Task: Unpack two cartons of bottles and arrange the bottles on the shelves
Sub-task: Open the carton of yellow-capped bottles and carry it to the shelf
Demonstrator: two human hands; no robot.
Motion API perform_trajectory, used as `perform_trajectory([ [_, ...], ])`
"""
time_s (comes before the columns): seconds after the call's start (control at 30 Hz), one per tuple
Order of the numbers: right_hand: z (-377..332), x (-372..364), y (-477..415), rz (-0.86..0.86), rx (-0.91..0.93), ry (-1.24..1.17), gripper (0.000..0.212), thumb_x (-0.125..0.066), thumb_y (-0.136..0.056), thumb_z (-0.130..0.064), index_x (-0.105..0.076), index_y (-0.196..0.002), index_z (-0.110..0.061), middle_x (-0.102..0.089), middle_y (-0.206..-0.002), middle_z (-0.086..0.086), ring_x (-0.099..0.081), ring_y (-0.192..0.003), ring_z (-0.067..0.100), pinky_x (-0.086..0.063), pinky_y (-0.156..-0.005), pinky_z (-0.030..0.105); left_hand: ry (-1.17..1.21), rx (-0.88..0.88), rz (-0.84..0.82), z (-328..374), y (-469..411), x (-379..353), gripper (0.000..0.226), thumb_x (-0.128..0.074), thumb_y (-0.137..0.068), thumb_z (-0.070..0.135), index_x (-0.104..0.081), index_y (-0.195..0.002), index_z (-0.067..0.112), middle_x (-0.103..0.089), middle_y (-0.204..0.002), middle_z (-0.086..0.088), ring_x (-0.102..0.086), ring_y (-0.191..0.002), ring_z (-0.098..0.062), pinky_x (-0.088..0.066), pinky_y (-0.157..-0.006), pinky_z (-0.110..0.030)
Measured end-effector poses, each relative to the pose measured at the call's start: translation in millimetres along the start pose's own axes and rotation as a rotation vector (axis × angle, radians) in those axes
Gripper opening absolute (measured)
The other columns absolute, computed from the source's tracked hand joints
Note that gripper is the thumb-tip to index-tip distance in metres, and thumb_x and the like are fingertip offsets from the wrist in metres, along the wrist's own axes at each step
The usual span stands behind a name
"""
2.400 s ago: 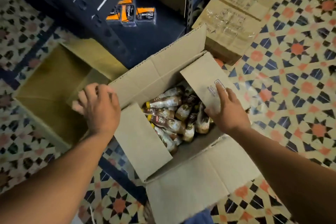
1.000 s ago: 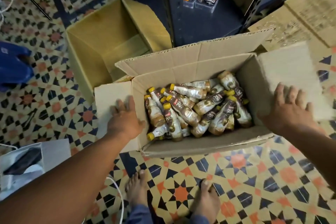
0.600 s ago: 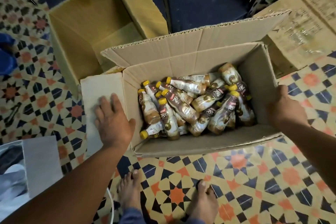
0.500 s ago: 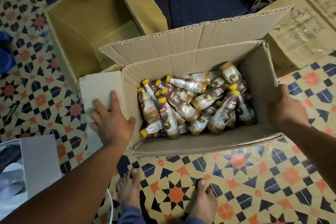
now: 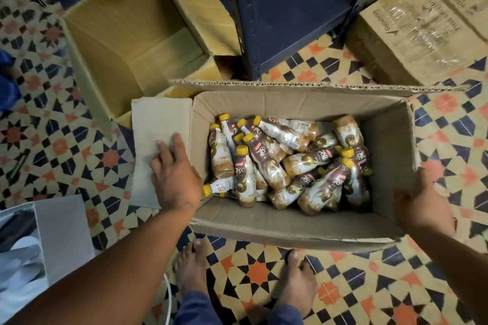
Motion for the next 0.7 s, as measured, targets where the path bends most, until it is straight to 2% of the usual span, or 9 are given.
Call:
perform_trajectory([
  [0.13,-6.9,0.8,-7.0,0.008,0.039,-0.055,0.038,-0.053,-0.097,-0.016,-0.034,-0.129,-0.025,-0.065,-0.100,0.029,-0.059,-0.080,0.044,-0.052,-0.075,0.051,0.022,-0.012,0.033,-2.9,-1.1,-2.5,0.089,-0.067,-0.090,0.022,-0.011,-0.159,0.018,-0.015,-0.164,-0.018,-0.025,-0.141,-0.044,-0.041,-0.108,-0.055],
  [0.27,-6.8,1.1,-18.2,-0.010,0.073,-0.128,0.047,-0.055,-0.099,-0.013,-0.039,-0.142,-0.022,-0.065,-0.115,0.028,-0.060,-0.092,0.044,-0.047,-0.080,0.046,0.068,0.103,-0.016,-8.9,-16.2,-5.1,0.106,-0.073,-0.088,0.034,0.006,-0.158,0.031,-0.003,-0.165,-0.022,-0.011,-0.148,-0.048,-0.028,-0.118,-0.057],
  [0.37,-1.3,2.0,-18.5,-0.015,0.086,-0.115,0.047,-0.057,-0.098,-0.011,-0.042,-0.142,-0.019,-0.065,-0.118,0.027,-0.060,-0.098,0.047,-0.048,-0.082,0.048,0.075,0.121,-0.056,-2.4,-11.7,-6.1,0.103,-0.068,-0.093,0.029,0.011,-0.158,0.029,-0.014,-0.164,-0.025,-0.025,-0.146,-0.048,-0.037,-0.112,-0.056],
  [0.43,2.1,2.0,-15.2,-0.009,0.084,-0.136,0.047,-0.059,-0.097,-0.010,-0.044,-0.141,-0.019,-0.064,-0.119,0.028,-0.060,-0.102,0.050,-0.048,-0.085,0.051,0.062,0.080,-0.046,5.0,2.1,-5.9,0.095,-0.065,-0.094,0.024,0.005,-0.159,0.027,-0.041,-0.150,-0.028,-0.048,-0.132,-0.047,-0.050,-0.096,-0.055],
  [0.5,4.8,1.2,-11.8,-0.013,0.086,-0.145,0.043,-0.060,-0.097,-0.010,-0.044,-0.136,-0.018,-0.065,-0.118,0.030,-0.060,-0.102,0.051,-0.049,-0.086,0.053,0.085,0.029,-0.034,8.3,13.4,-8.2,0.081,-0.060,-0.095,0.016,-0.012,-0.159,0.028,-0.060,-0.128,-0.023,-0.060,-0.115,-0.042,-0.054,-0.087,-0.053],
  [0.6,5.8,-0.5,-12.4,-0.004,0.121,-0.115,0.049,-0.058,-0.098,-0.012,-0.038,-0.141,-0.021,-0.065,-0.117,0.031,-0.061,-0.100,0.052,-0.049,-0.084,0.052,0.239,0.022,-0.038,5.4,10.0,-12.3,0.068,-0.057,-0.097,0.015,-0.027,-0.156,0.030,-0.063,-0.124,-0.017,-0.062,-0.110,-0.040,-0.055,-0.091,-0.056],
  [0.7,1.8,-0.5,-15.1,0.006,0.158,-0.162,0.057,-0.054,-0.099,-0.011,-0.034,-0.150,-0.026,-0.064,-0.124,0.027,-0.060,-0.105,0.052,-0.049,-0.088,0.052,0.430,0.112,-0.182,2.6,-12.7,-14.9,0.060,-0.060,-0.098,0.028,-0.034,-0.151,0.032,-0.061,-0.133,-0.008,-0.061,-0.115,-0.036,-0.054,-0.094,-0.053],
])
Point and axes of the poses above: each hand's wrist, its own y-axis away from the middle knuckle, its own x-axis out of the back of the hand, z = x × y, the point moved 2 cm from there along -y, towards the middle knuckle
